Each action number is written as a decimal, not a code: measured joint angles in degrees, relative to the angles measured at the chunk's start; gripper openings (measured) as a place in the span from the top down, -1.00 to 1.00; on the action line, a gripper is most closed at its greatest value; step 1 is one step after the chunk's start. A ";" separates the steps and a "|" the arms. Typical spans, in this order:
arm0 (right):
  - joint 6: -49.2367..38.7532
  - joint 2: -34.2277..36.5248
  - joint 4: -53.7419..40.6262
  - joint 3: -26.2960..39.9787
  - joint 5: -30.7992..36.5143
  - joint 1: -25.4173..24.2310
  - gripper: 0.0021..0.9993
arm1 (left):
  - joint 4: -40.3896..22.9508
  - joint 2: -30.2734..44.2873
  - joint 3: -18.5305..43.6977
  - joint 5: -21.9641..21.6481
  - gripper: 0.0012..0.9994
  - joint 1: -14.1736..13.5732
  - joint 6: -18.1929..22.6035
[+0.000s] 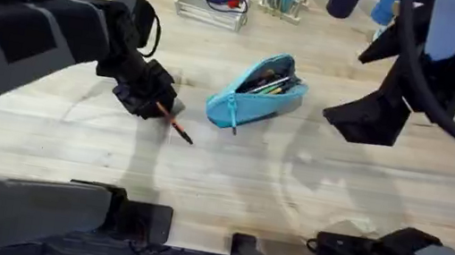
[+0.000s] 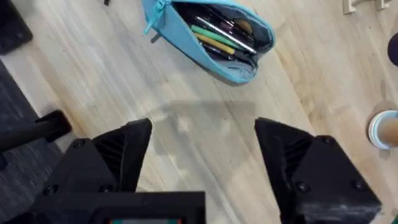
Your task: Unzip the bag, pick up the pens from the table one at a time and place them inside, then zip the bag closed.
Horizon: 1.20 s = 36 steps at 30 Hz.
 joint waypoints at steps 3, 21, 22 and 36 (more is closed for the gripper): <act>0.00 -0.01 0.00 0.00 0.00 0.00 -0.99 | -0.02 -0.01 0.00 0.03 0.91 0.00 0.00; 0.00 0.01 -0.01 0.00 0.00 0.00 -0.99 | -6.28 -0.12 4.68 0.34 0.92 -0.24 13.06; 0.00 0.01 -0.01 0.00 0.00 0.00 -0.99 | -7.09 -0.12 5.84 0.33 0.92 -0.24 14.34; 0.00 0.01 0.00 0.00 0.00 0.00 -1.00 | -16.70 -0.12 21.55 -1.21 0.92 -0.28 28.30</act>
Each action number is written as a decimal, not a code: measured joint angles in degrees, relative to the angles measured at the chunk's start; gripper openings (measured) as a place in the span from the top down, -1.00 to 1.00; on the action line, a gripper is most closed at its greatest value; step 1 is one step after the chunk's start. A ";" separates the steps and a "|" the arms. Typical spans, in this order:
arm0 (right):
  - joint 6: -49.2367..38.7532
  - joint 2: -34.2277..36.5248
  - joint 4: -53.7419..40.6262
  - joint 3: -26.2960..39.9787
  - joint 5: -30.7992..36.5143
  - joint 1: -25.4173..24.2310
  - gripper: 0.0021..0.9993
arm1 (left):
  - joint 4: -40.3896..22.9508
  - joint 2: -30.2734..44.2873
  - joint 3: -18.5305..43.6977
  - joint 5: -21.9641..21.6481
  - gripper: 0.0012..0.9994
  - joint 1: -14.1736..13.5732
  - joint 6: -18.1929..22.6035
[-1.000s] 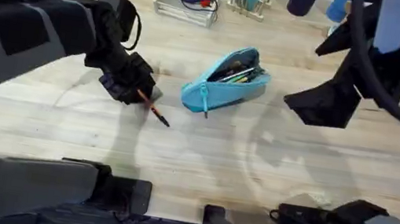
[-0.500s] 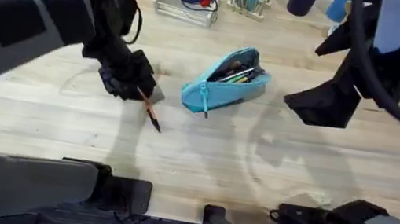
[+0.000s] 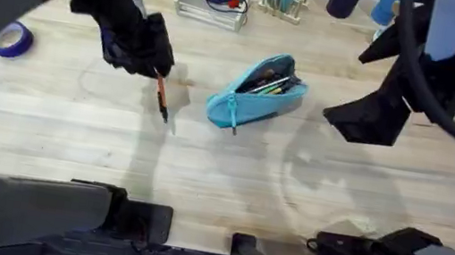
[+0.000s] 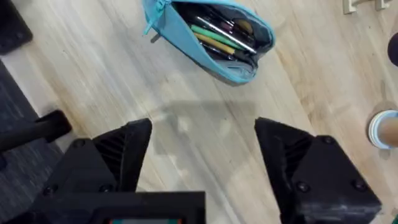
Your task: Unzip the bag, pick up the pens from the table one at a time and place them inside, then zip the bag closed.
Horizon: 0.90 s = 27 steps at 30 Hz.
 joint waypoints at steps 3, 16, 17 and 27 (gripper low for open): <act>0.00 -0.02 -0.02 0.00 0.00 0.00 -0.99 | -1.74 0.00 3.07 -0.25 0.92 0.00 2.84; 0.00 0.00 -0.02 0.00 0.00 0.00 -0.99 | -4.76 0.00 15.33 1.63 0.92 -5.54 16.76; 0.00 -0.01 -0.02 0.00 0.00 0.00 -1.00 | -4.65 0.00 15.91 2.30 0.92 -6.57 18.43; 0.00 0.00 -0.02 0.00 0.00 0.00 -1.00 | -0.56 0.00 17.92 10.86 0.92 -13.18 33.57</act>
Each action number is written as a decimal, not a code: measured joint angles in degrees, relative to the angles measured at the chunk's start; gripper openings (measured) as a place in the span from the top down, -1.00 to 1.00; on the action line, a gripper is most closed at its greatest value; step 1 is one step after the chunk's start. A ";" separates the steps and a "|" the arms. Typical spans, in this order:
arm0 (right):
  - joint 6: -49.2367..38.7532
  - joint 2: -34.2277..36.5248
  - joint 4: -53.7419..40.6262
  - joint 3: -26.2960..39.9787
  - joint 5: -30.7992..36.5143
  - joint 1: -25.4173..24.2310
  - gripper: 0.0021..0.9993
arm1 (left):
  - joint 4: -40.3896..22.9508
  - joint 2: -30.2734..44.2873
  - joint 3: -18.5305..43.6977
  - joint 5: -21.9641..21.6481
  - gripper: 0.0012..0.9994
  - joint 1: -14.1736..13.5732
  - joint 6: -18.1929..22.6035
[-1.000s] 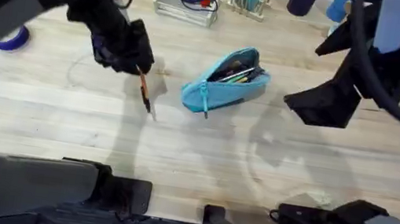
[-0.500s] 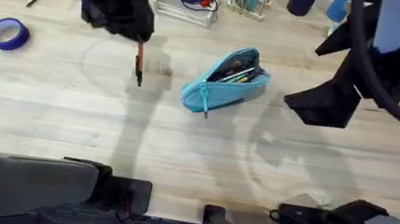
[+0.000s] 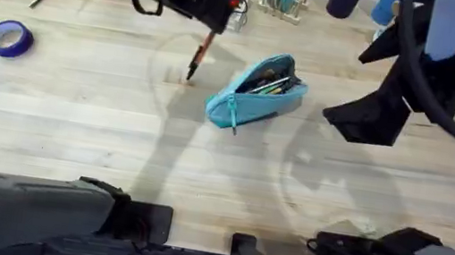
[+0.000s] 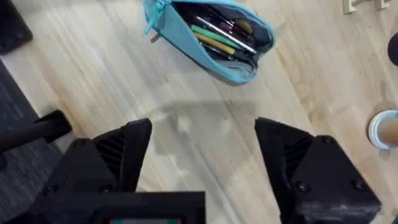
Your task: Unzip the bag, pick up the pens from the table one at a time and place them inside, then zip the bag closed.
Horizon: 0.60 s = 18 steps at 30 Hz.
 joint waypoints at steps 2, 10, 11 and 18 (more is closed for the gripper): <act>0.00 0.00 0.02 0.00 0.00 0.00 -0.99 | 1.02 0.00 0.00 3.00 0.92 -0.44 3.47; 0.00 0.00 0.00 0.00 0.00 0.00 -0.99 | 6.18 0.00 0.00 14.42 0.92 -0.79 10.13; 0.00 0.00 0.00 0.00 0.00 0.00 -0.99 | 6.73 0.00 0.00 15.72 0.92 -0.79 10.46; 0.00 -0.02 0.00 0.00 0.00 0.00 -0.99 | 7.82 0.00 0.00 21.25 0.92 -1.79 14.50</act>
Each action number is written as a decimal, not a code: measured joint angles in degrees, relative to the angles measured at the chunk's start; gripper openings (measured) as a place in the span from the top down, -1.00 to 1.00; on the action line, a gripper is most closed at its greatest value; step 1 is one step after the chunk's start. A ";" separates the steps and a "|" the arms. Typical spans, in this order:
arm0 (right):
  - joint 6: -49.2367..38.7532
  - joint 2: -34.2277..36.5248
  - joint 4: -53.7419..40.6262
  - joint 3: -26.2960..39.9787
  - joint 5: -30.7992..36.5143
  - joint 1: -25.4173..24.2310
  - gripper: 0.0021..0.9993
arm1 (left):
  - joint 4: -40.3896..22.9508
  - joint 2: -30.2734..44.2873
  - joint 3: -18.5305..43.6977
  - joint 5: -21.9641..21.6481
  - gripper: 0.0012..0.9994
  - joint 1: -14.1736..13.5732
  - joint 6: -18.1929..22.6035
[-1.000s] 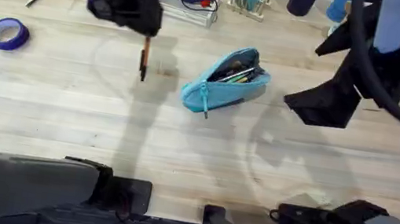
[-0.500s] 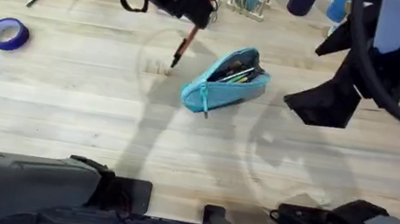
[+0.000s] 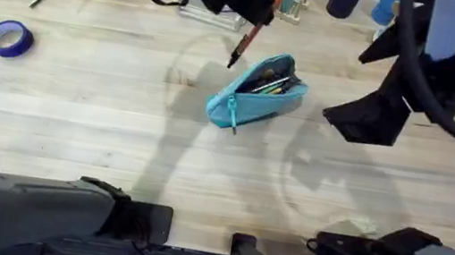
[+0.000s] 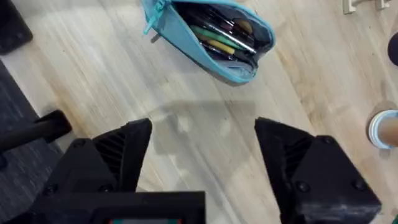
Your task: Unzip the bag, pick up the pens from the table one at a time and place them inside, then zip the bag closed.
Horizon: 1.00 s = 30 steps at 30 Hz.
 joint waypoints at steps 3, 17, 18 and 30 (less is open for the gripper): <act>0.00 0.00 0.00 0.00 0.00 0.00 -0.99 | 0.04 0.00 0.00 -0.26 0.92 -1.87 1.33; 0.00 0.00 0.00 0.00 0.00 0.00 -0.99 | 1.81 0.13 0.00 -9.29 0.92 -8.62 2.57; 0.00 0.00 0.00 0.00 0.00 0.00 -1.00 | 2.04 0.31 0.01 -9.54 0.92 -8.86 2.57; 0.00 0.02 0.00 0.00 0.00 0.00 -0.99 | 3.00 9.38 0.04 -10.27 0.92 -10.15 2.54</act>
